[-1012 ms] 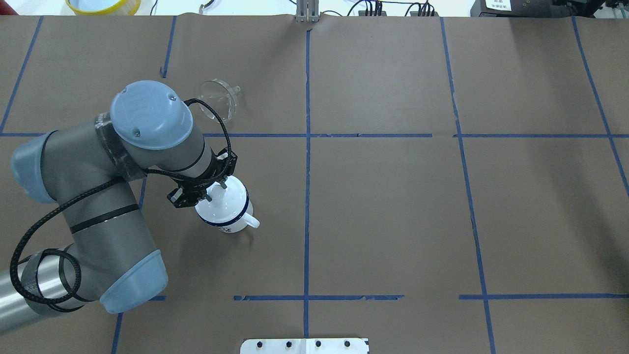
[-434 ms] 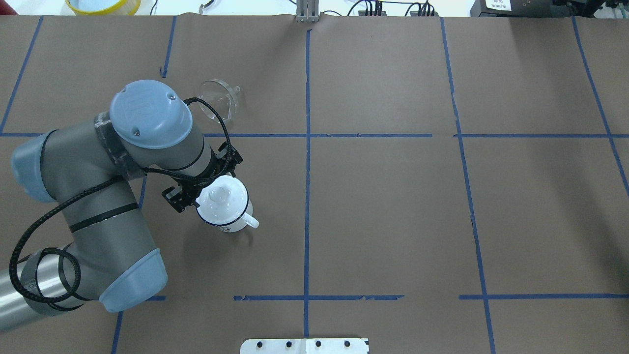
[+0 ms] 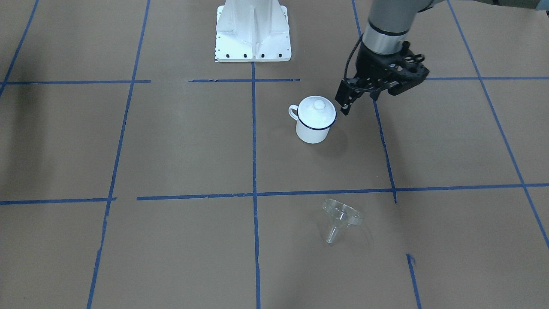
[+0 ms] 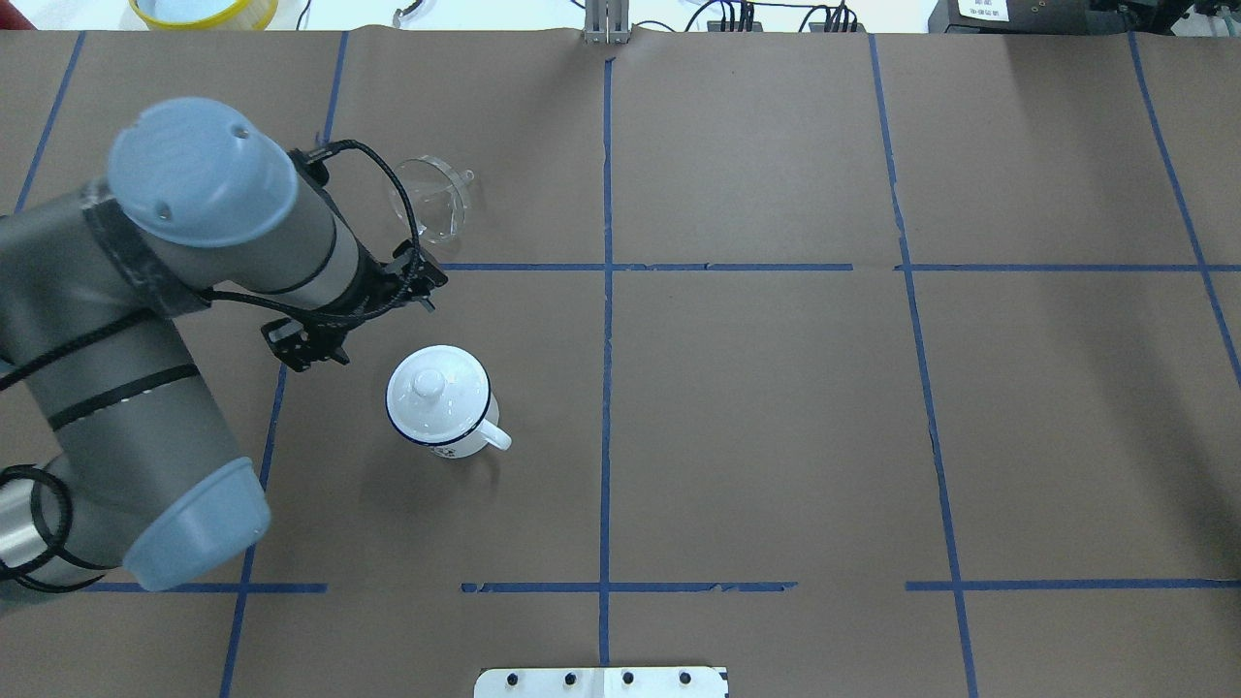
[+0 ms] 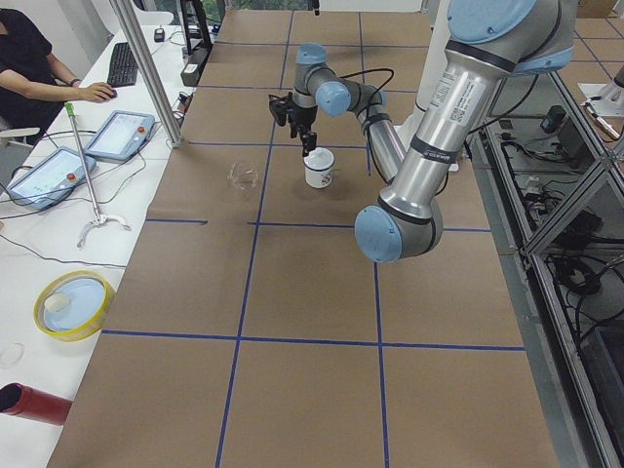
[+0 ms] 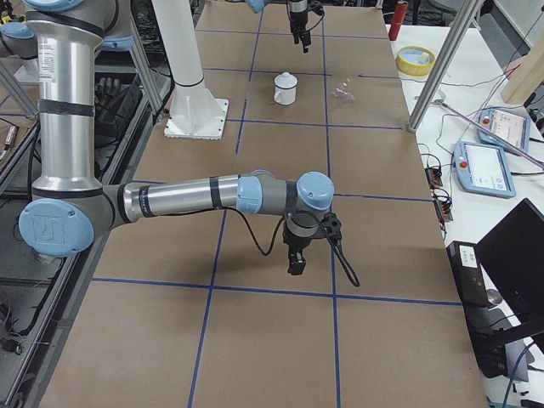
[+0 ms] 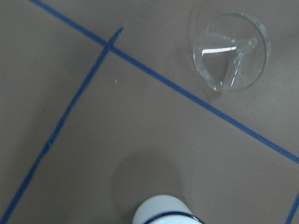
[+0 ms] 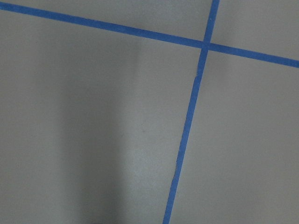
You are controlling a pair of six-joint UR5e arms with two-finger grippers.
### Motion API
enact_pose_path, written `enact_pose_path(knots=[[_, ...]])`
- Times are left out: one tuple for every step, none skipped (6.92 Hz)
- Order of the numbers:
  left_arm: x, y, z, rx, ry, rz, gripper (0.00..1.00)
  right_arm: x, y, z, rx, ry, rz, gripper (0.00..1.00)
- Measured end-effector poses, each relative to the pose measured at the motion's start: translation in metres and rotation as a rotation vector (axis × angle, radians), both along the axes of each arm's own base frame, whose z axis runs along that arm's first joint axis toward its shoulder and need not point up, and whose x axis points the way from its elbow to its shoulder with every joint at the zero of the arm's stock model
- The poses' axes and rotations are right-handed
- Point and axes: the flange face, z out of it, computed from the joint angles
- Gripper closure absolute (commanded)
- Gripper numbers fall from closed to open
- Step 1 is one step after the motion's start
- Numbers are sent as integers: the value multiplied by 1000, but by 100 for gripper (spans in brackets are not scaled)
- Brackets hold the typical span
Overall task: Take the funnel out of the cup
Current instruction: 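Open the left gripper and withdraw it away from the mug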
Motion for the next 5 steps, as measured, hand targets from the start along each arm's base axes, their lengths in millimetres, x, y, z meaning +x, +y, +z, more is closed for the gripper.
enact_pose_path(knots=[[-47,-21,25,68,-33,67,0,0,0,0,0,0,0,0],[-101,-41,56,127,-69,127,0,0,0,0,0,0,0,0],[-156,-58,92,163,-101,175,0,0,0,0,0,0,0,0],[-211,-77,136,188,-132,229,0,0,0,0,0,0,0,0],[-256,-93,178,212,-160,286,0,0,0,0,0,0,0,0]])
